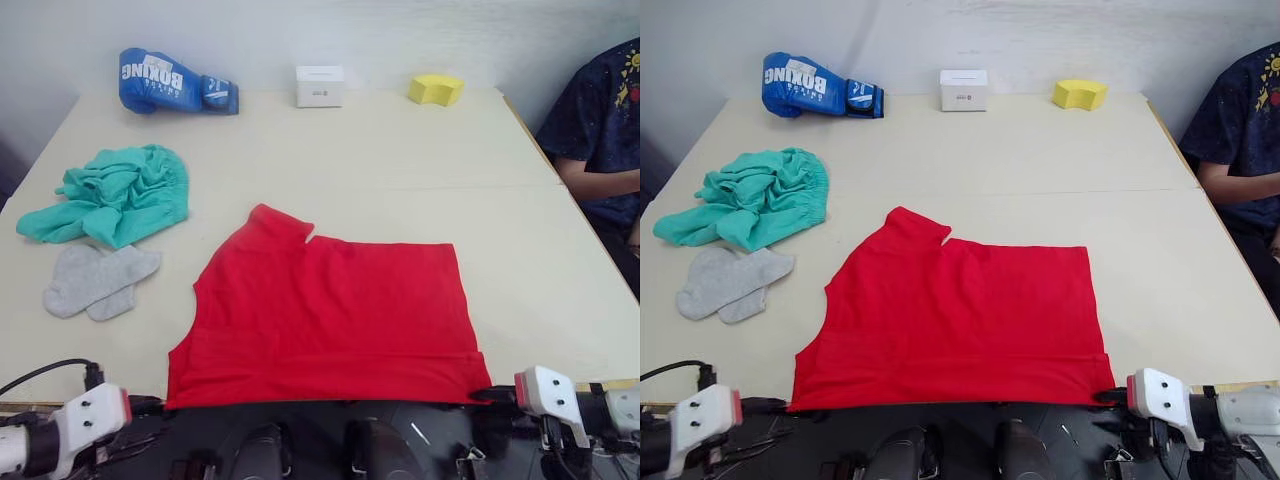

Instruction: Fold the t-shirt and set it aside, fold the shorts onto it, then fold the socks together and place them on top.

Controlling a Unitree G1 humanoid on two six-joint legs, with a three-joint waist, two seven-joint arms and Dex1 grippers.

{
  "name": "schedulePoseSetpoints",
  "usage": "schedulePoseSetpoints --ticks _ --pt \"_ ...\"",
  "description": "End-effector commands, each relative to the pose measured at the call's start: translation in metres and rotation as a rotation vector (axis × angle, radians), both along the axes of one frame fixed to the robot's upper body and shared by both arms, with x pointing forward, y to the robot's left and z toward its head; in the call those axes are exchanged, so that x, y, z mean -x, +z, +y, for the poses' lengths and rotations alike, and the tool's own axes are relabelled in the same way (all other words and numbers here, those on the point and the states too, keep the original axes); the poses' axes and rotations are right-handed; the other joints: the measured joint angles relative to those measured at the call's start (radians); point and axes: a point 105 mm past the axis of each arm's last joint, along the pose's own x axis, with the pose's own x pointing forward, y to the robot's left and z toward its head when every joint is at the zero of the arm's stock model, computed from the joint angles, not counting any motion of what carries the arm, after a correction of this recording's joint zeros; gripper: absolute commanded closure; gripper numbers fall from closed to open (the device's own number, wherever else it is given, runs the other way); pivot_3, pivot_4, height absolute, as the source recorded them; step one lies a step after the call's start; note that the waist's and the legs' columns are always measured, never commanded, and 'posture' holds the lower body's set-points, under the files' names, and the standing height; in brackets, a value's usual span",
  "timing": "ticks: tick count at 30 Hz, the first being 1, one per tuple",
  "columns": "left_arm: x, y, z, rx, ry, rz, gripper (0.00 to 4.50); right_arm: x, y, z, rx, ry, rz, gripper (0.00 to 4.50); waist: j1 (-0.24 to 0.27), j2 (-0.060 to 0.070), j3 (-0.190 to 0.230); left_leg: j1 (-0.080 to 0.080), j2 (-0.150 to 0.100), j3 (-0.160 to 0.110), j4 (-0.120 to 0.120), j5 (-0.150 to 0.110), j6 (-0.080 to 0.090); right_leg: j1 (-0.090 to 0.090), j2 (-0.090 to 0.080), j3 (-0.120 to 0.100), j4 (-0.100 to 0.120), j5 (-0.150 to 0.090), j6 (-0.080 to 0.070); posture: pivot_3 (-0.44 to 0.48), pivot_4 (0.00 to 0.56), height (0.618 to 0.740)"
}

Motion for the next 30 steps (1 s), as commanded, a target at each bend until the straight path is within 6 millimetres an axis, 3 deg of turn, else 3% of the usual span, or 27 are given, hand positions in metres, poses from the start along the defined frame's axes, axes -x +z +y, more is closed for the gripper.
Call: schedulePoseSetpoints --ticks 1,5,11,13,14,20,26,30 --pt "-0.001 0.024 0.017 0.061 0.097 -0.020 1.11 -0.014 0.027 -0.009 -0.016 -0.034 -0.034 1.27 -0.001 -0.001 0.001 0.000 0.000 0.000 0.001 0.000 0.000 0.000 0.000 0.000 0.000 -0.005 -0.009 0.000 0.150 0.740" --pt "-0.023 0.061 0.002 0.355 0.179 -0.044 0.01 -0.049 0.055 -0.037 -0.071 -0.234 -0.052 0.00 -0.002 -0.003 0.005 0.000 0.000 0.000 0.002 0.001 0.001 0.002 -0.001 0.001 -0.001 -0.004 -0.009 0.000 0.150 0.740" --pt "-0.078 0.085 0.000 0.509 0.279 -0.152 0.01 -0.113 0.087 -0.063 -0.106 -0.352 -0.171 0.00 -0.002 0.000 0.007 0.000 -0.001 0.000 0.002 0.002 0.002 0.002 -0.002 0.001 0.000 -0.003 -0.009 0.000 0.150 0.740" --pt "-0.096 0.090 -0.001 0.528 0.294 -0.167 0.01 -0.136 0.093 -0.067 -0.105 -0.381 -0.196 0.00 -0.004 0.001 0.007 0.001 -0.001 0.000 0.002 0.003 0.002 0.003 -0.001 0.000 0.001 0.002 0.001 0.000 0.150 0.740" --pt "-0.107 0.091 -0.006 0.524 0.288 -0.168 0.01 -0.151 0.095 -0.065 -0.105 -0.392 -0.206 0.00 -0.007 0.002 0.007 0.000 -0.001 0.000 0.002 0.004 0.002 0.001 -0.001 0.000 0.002 0.005 0.007 0.000 0.150 0.740" --pt "-0.149 0.091 -0.038 0.498 0.184 -0.167 0.01 -0.221 0.096 -0.039 -0.179 -0.484 -0.214 0.00 -0.030 0.001 0.008 -0.004 -0.002 0.003 0.002 0.012 -0.004 -0.006 0.000 0.002 0.009 0.006 0.007 0.000 0.150 0.740" --pt "-0.171 0.090 -0.063 0.493 0.138 -0.186 0.01 -0.250 0.084 -0.020 -0.152 -0.577 -0.193 0.00 -0.029 0.001 0.008 -0.016 -0.001 0.003 0.010 0.017 -0.005 -0.017 0.002 0.002 0.018 0.004 0.008 0.000 0.150 0.740" --pt "-0.169 0.087 -0.063 0.488 0.143 -0.184 0.01 -0.252 0.076 -0.015 -0.132 -0.585 -0.150 0.00 -0.030 0.000 0.009 -0.017 -0.001 0.003 0.016 0.016 -0.004 -0.017 0.001 0.003 0.021 0.005 0.010 0.000 0.150 0.740"
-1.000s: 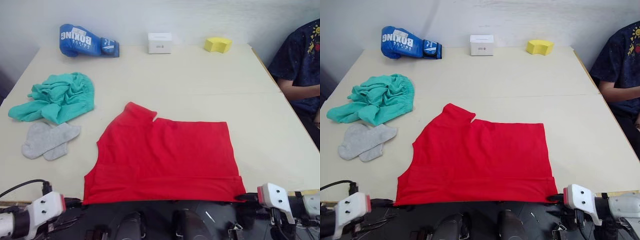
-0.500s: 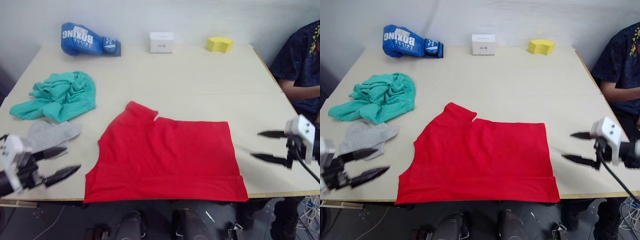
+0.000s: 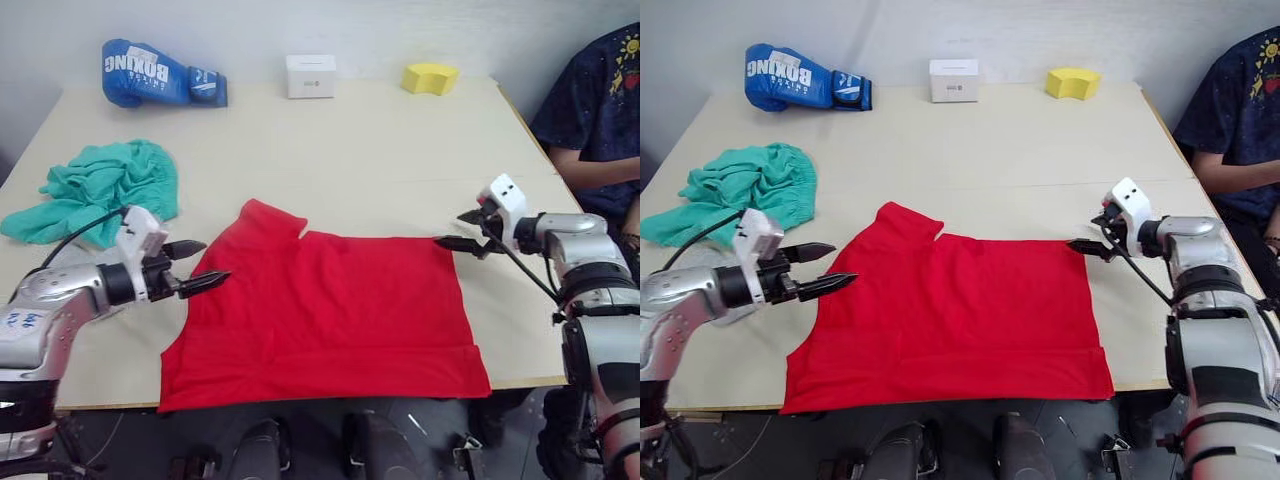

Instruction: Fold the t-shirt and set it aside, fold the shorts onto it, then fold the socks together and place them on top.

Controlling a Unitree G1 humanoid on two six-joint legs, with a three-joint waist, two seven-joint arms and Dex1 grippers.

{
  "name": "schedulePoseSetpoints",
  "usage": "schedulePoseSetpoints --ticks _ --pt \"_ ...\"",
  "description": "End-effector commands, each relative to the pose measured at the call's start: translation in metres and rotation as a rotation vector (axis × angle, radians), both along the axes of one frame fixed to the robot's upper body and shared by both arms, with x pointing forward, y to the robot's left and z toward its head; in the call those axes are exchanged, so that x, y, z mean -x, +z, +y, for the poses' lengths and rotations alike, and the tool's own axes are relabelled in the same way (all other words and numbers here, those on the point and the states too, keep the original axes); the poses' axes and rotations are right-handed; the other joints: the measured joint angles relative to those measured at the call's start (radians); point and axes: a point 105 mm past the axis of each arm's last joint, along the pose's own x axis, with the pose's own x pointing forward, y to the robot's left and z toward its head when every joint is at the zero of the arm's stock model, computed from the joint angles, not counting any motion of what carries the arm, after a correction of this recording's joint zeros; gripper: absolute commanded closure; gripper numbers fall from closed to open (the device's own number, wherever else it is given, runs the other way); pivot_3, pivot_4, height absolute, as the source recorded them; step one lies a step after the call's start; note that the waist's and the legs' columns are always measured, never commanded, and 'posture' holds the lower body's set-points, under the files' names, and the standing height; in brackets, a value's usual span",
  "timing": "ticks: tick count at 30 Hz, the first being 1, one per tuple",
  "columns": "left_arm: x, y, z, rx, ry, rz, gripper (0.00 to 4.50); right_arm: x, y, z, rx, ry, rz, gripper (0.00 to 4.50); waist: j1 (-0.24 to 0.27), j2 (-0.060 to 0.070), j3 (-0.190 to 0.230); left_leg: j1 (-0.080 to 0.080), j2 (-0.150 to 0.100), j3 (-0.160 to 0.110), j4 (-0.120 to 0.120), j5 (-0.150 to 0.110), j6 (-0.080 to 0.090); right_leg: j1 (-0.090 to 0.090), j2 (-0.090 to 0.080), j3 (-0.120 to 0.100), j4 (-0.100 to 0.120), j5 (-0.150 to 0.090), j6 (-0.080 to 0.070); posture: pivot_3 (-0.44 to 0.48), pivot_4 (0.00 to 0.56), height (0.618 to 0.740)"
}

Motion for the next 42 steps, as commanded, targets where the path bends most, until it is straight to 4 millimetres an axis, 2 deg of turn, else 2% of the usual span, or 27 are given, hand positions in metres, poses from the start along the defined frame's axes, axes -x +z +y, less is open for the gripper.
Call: schedulePoseSetpoints --ticks 1,6,9,17,21,27,31,35,39,42 --pt "0.002 0.008 0.005 -0.020 0.015 -0.042 0.01 -0.002 0.005 -0.002 0.007 -0.012 0.007 0.00 0.000 0.000 0.000 0.000 0.000 0.000 0.001 0.000 0.000 0.000 -0.001 0.000 0.002 0.000 0.000 0.000 0.150 0.740" --pt "0.004 0.004 0.012 -0.034 0.052 -0.034 0.01 0.003 -0.001 0.013 -0.033 0.069 0.086 0.00 -0.003 0.000 0.000 0.003 0.000 -0.001 0.002 0.001 0.000 0.000 -0.001 0.001 0.008 0.000 0.000 0.000 0.150 0.740" --pt "0.004 0.003 0.013 -0.039 0.057 -0.032 0.00 0.003 0.001 0.018 -0.059 0.088 0.078 0.56 -0.002 0.000 0.000 0.004 0.000 -0.002 0.002 0.002 -0.001 0.000 -0.001 0.000 0.010 0.000 -0.001 0.000 0.150 0.740" --pt "-0.010 0.006 0.009 -0.041 0.062 -0.034 0.00 0.004 -0.003 0.015 -0.028 0.086 0.071 3.16 0.000 0.000 0.000 0.003 0.000 -0.002 0.001 0.001 -0.001 0.000 -0.002 0.000 0.009 0.000 -0.001 0.000 0.150 0.740" --pt "-0.042 0.014 -0.001 0.032 0.117 -0.039 0.00 0.005 -0.002 0.016 -0.026 0.108 0.053 4.49 0.006 0.000 0.000 0.003 -0.001 -0.002 0.002 0.002 0.000 0.000 -0.002 -0.001 0.010 0.001 -0.001 0.000 0.150 0.740" --pt "-0.094 0.008 -0.003 0.038 0.204 0.028 0.00 0.003 -0.001 0.026 -0.040 0.145 0.023 4.49 0.005 -0.001 0.001 0.002 -0.002 -0.002 0.004 0.003 0.001 0.001 -0.002 -0.002 0.010 0.001 0.000 0.000 0.150 0.740" --pt "-0.120 0.005 0.008 -0.025 0.293 0.059 0.00 0.003 -0.001 0.030 -0.044 0.158 0.007 4.49 -0.001 -0.002 0.001 0.002 -0.001 0.000 0.005 0.003 0.001 0.000 -0.001 -0.002 0.010 0.001 0.000 0.000 0.150 0.740" --pt "-0.127 -0.009 0.005 -0.102 0.268 0.100 0.00 0.004 -0.003 0.031 -0.050 0.167 0.002 4.49 0.000 -0.002 0.001 0.002 -0.001 0.001 0.005 0.003 0.001 0.000 0.000 -0.002 0.010 0.001 0.000 0.000 0.150 0.740" --pt "-0.131 -0.015 -0.019 -0.048 0.165 0.081 0.00 0.006 -0.008 0.031 -0.052 0.175 0.004 4.49 0.003 -0.002 0.001 0.002 -0.001 0.001 0.007 0.003 0.001 0.000 -0.001 -0.002 0.011 0.001 0.000 0.000 0.150 0.740" --pt "-0.131 -0.022 -0.025 -0.068 0.149 0.101 0.00 0.007 -0.010 0.032 -0.051 0.180 0.008 4.49 0.006 -0.003 0.001 0.002 -0.001 0.000 0.009 0.003 0.001 0.000 -0.002 -0.002 0.012 0.001 0.001 0.000 0.150 0.740"
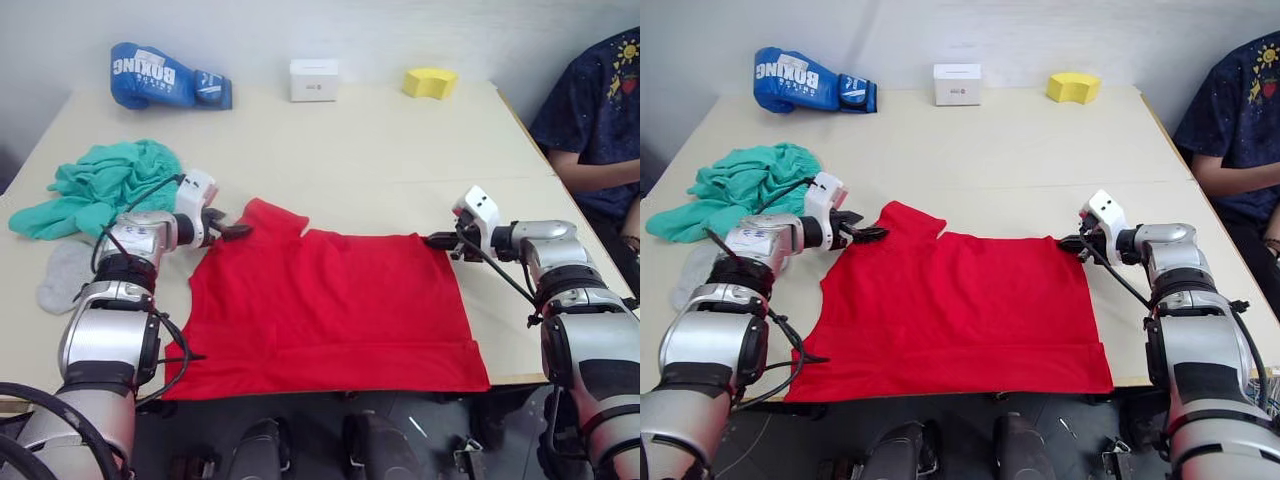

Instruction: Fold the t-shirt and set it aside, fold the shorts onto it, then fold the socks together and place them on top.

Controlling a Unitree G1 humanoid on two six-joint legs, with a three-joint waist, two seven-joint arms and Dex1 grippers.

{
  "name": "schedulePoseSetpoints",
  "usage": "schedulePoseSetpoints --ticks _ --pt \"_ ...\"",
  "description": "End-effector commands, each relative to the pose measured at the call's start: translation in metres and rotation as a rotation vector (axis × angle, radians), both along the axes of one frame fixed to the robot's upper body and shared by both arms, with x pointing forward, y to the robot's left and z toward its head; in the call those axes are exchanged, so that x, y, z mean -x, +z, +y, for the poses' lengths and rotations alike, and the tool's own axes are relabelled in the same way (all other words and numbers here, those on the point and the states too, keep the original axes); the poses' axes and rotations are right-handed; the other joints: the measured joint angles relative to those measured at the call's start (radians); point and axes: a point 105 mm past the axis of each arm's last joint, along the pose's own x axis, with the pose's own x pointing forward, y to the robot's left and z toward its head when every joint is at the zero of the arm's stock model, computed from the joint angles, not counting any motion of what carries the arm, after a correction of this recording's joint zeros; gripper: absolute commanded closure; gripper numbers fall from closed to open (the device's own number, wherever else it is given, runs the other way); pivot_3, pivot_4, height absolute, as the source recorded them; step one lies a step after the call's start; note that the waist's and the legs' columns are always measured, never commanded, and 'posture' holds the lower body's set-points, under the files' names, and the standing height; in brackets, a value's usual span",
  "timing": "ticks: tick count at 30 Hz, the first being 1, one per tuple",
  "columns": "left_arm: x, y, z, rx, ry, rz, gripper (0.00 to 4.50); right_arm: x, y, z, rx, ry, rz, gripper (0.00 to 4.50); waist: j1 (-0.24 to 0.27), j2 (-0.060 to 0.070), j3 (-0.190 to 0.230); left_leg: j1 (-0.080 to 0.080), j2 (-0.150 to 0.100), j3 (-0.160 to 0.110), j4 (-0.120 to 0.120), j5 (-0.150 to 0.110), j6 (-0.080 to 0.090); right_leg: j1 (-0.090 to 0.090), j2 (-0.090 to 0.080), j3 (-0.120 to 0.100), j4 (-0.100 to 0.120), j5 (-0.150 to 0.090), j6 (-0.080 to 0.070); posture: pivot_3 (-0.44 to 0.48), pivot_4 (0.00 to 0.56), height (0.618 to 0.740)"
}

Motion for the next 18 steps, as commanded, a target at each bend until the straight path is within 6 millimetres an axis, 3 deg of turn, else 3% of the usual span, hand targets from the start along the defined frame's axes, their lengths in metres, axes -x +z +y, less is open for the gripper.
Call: schedulePoseSetpoints --ticks 1,5,8,18 --pt "-0.0016 -0.0020 -0.0076 -0.013 -0.029 0.005 0.00 -0.0001 0.0039 0.0034 -0.007 0.023 -0.027 4.49 0.001 0.000 0.000 0.000 0.000 0.000 0.000 0.000 0.000 0.000 0.000 0.000 0.000 0.000 0.000 0.000 0.150 0.740" --pt "-0.0012 -0.0057 -0.0108 0.001 -0.032 0.030 0.00 -0.0002 0.0039 0.0052 -0.011 0.027 -0.028 4.49 0.001 0.000 0.000 0.000 0.000 -0.001 0.001 0.000 0.000 0.000 -0.001 0.000 0.001 0.000 0.000 0.000 0.150 0.740" --pt "-0.0013 -0.0075 -0.0090 0.003 -0.018 0.035 0.59 -0.0006 0.0040 0.0063 -0.014 0.028 -0.033 4.50 0.000 0.000 0.000 0.000 0.000 -0.001 0.001 0.000 0.000 0.000 -0.001 0.000 0.001 0.000 0.000 0.000 0.150 0.740" --pt "-0.0028 -0.0061 -0.0151 0.089 -0.006 0.021 3.74 0.0014 0.0037 0.0046 -0.007 0.042 -0.035 4.50 -0.001 0.000 0.000 -0.001 0.000 -0.001 0.001 0.000 0.001 0.000 0.000 -0.001 0.001 0.000 0.000 0.000 0.150 0.740"
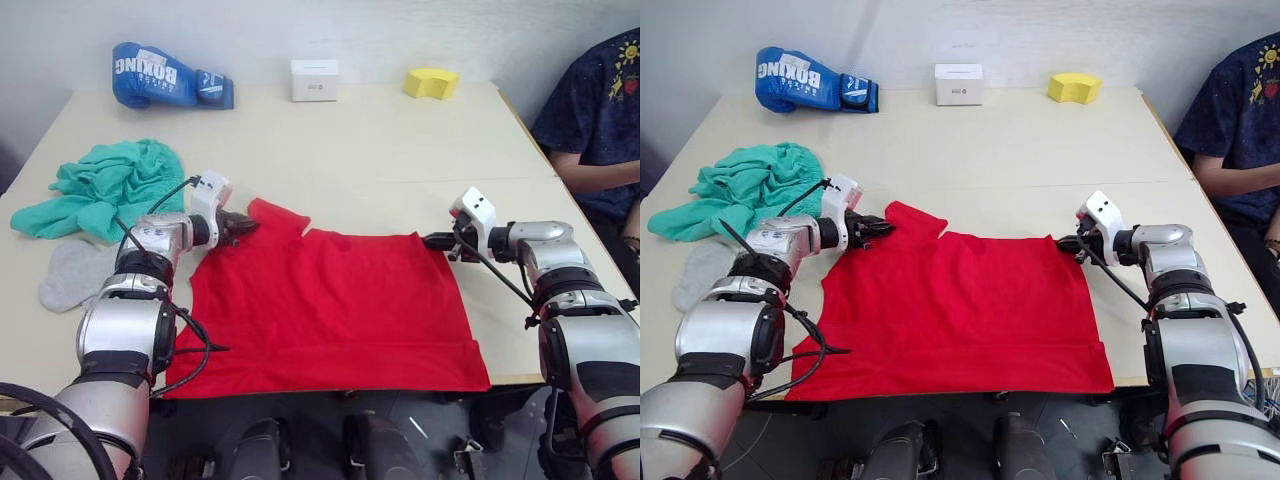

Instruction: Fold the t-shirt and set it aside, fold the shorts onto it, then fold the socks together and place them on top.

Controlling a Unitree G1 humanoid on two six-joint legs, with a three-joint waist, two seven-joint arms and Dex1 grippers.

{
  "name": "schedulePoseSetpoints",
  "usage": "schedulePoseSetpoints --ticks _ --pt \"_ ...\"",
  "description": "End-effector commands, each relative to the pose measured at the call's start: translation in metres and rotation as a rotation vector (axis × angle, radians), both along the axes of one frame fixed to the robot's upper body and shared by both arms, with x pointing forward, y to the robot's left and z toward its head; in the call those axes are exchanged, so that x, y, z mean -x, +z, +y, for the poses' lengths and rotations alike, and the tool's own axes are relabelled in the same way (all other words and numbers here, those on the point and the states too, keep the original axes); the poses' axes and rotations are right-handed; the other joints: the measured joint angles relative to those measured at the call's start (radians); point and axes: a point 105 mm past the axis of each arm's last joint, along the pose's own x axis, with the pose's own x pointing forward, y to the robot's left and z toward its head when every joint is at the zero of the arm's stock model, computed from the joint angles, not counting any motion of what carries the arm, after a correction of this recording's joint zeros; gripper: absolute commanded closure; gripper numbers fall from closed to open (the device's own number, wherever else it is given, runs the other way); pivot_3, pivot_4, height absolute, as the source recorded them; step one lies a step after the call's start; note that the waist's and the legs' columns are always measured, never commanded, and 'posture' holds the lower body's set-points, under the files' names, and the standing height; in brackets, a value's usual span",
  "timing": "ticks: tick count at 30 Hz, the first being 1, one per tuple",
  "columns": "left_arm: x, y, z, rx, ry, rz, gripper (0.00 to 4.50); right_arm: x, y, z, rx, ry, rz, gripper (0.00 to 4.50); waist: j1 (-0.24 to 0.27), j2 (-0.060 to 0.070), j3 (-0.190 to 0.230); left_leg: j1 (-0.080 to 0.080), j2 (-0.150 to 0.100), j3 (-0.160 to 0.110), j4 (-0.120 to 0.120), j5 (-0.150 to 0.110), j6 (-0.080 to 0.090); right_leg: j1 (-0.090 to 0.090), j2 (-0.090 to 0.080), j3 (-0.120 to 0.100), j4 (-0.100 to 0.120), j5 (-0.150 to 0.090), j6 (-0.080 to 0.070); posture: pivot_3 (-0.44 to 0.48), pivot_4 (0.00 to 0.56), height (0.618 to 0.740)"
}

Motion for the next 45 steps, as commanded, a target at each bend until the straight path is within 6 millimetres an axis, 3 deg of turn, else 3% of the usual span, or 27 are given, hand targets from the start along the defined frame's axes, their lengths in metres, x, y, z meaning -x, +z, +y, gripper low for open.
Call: schedulePoseSetpoints --ticks 1,2,3,9,16,28,38,45 --pt "0.002 -0.002 0.000 0.021 -0.005 0.005 4.05 0.001 0.005 0.001 -0.007 0.020 -0.024 4.50 0.000 0.000 0.000 0.000 0.000 0.000 0.000 0.000 0.000 0.000 0.000 0.000 0.000 0.000 0.000 0.000 0.150 0.740" --pt "0.002 -0.001 0.002 0.022 -0.002 0.001 4.41 0.001 0.005 0.001 -0.009 0.023 -0.025 4.50 0.000 0.000 0.000 0.000 0.000 0.000 0.000 0.000 0.000 0.000 0.000 0.000 0.000 0.000 0.000 0.000 0.150 0.740" --pt "0.001 0.000 0.004 0.021 0.011 -0.010 4.47 0.001 0.006 0.001 -0.012 0.026 -0.027 4.50 0.000 0.000 0.000 0.000 0.000 0.000 0.000 0.000 0.000 0.000 0.000 0.000 0.000 0.000 0.000 0.000 0.150 0.740" --pt "-0.001 0.009 0.016 0.028 0.043 -0.080 4.47 0.002 0.011 -0.001 -0.027 0.034 -0.046 4.50 -0.003 0.000 0.000 0.000 0.000 0.000 0.000 0.000 0.000 0.000 0.000 0.000 0.000 0.000 0.000 0.000 0.150 0.740" --pt "0.003 0.028 0.019 0.029 -0.027 -0.119 4.47 0.001 0.037 -0.001 -0.127 0.049 -0.102 4.50 -0.003 -0.001 0.000 0.000 0.000 0.000 0.000 0.000 0.000 0.000 0.000 -0.001 0.000 0.000 0.000 0.000 0.150 0.740" --pt "0.024 0.054 0.034 -0.021 -0.148 -0.154 4.47 0.012 0.058 -0.009 -0.202 0.108 -0.113 4.50 -0.004 -0.001 0.001 -0.001 0.000 0.000 -0.001 0.000 0.000 0.000 0.000 -0.001 0.000 0.000 0.000 0.000 0.150 0.740" --pt "0.057 0.048 0.042 -0.046 -0.160 -0.155 4.47 0.029 0.049 -0.021 -0.218 0.123 -0.082 4.50 -0.001 -0.001 0.001 -0.001 0.000 -0.001 -0.001 0.000 0.000 0.000 0.000 0.001 0.000 0.000 0.000 0.000 0.150 0.740" --pt "0.088 0.034 0.048 -0.045 -0.114 -0.125 4.47 0.041 0.027 -0.027 -0.215 0.091 -0.054 4.50 -0.001 -0.001 0.001 0.000 0.001 -0.001 -0.002 0.000 0.000 0.000 0.000 0.002 -0.001 0.000 0.000 0.000 0.150 0.740"
